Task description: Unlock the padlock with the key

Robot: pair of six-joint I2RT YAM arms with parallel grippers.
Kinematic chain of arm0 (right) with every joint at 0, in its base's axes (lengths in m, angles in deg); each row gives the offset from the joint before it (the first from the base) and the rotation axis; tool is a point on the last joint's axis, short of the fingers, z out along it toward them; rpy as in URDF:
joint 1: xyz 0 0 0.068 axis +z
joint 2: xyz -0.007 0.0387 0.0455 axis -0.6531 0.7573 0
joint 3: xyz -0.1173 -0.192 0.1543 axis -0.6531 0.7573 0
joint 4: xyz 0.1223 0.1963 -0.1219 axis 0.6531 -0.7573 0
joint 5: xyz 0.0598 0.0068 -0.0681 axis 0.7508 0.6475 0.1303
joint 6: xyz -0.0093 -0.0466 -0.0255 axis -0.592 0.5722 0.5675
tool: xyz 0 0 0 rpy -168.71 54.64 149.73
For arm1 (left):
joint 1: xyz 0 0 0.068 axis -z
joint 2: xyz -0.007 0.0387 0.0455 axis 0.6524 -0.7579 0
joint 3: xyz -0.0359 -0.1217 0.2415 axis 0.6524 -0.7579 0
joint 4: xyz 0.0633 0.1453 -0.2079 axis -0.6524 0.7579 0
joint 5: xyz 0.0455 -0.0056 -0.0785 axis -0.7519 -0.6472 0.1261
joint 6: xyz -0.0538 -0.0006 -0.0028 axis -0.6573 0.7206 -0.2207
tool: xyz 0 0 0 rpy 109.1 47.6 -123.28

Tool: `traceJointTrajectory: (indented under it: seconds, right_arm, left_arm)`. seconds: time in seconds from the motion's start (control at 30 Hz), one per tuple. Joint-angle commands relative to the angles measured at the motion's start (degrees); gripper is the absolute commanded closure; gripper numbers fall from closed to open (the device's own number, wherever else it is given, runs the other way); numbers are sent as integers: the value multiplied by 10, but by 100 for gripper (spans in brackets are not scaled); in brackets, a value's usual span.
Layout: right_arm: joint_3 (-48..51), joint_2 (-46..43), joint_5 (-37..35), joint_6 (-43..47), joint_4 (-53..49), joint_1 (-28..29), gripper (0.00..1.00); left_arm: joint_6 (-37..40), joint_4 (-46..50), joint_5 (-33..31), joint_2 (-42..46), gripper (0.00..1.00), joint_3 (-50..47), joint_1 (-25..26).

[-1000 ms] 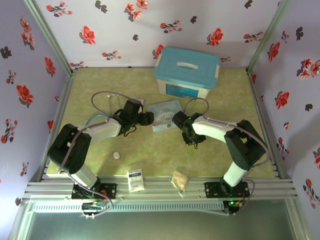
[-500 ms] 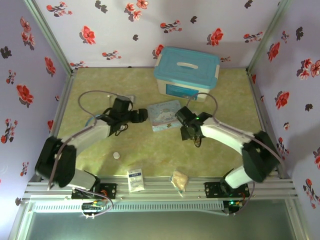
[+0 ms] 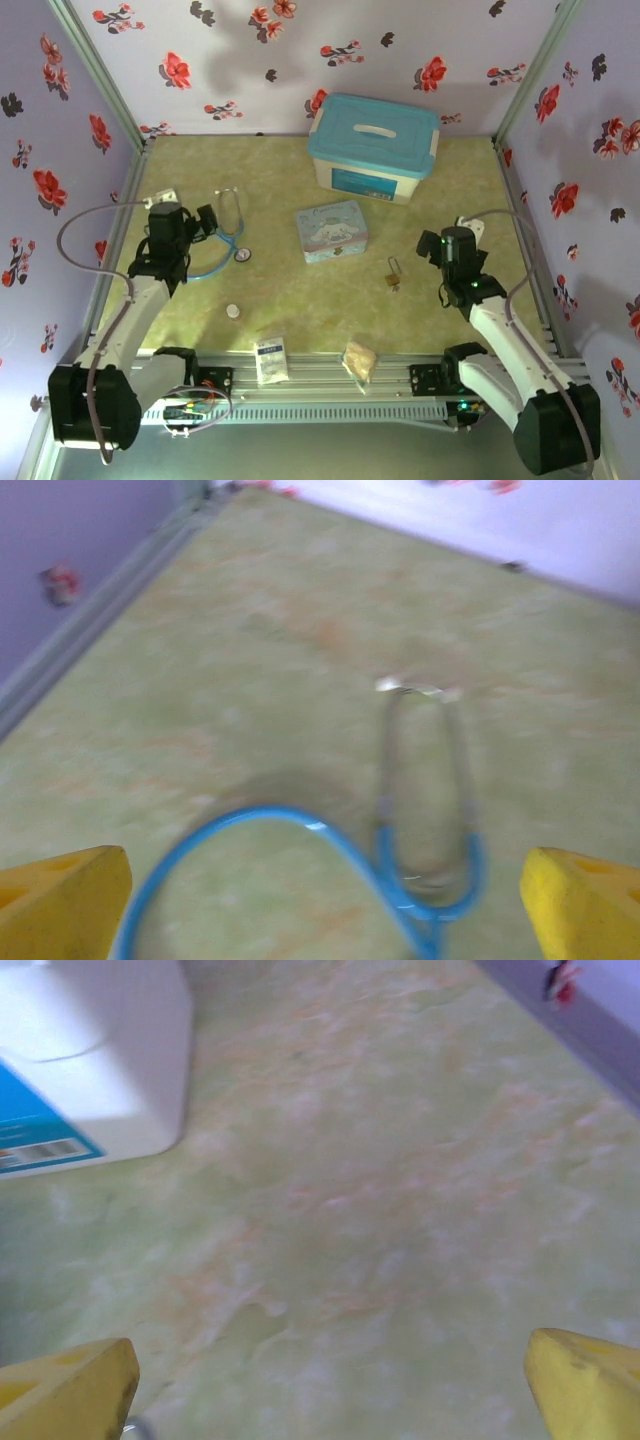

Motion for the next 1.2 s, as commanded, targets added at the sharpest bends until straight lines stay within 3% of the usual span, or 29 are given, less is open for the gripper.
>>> traceJointTrajectory:
  seconds: [0.0,0.17,0.37,0.5,0.57,0.7,0.87,0.93,1.0,1.1,1.17]
  right_arm:
    - [34,-15,-49,55,106,-22,1]
    - [86,49,-70,126,255,-40,1]
    - [102,146,-58,149,366,-64,1]
    - [141,188,-50,157,526,-75,1]
    - [140,212,-38,153,562,-87,1]
    - [136,268,19,148,634,-102,1]
    - [98,366,13,154,668,-102,1]
    - [90,379,46,162,659,-102,1]
    - [81,414,49,169,683,-102,1]
    - [54,399,51,164,601,-102,1]
    - [61,412,49,167,644,-102,1]
  left_arm:
    - [54,-101,-102,-9,0,-56,-3]
    - [128,-264,-130,-90,0,-123,-15]
    - [123,-432,-46,-156,0,-159,-65]
    - [88,-495,-8,-224,0,-148,-102]
    - [98,-459,8,-225,1,-128,-100]
    - [112,-481,35,-233,1,-133,-101]
    - [139,-492,53,-248,0,-128,-86]
    - [151,-492,61,-262,1,-121,-79]
    - [162,-548,73,-294,0,-137,-74]
    - [159,-591,59,-299,0,-156,-71]
    - [159,-572,59,-298,0,-147,-72]
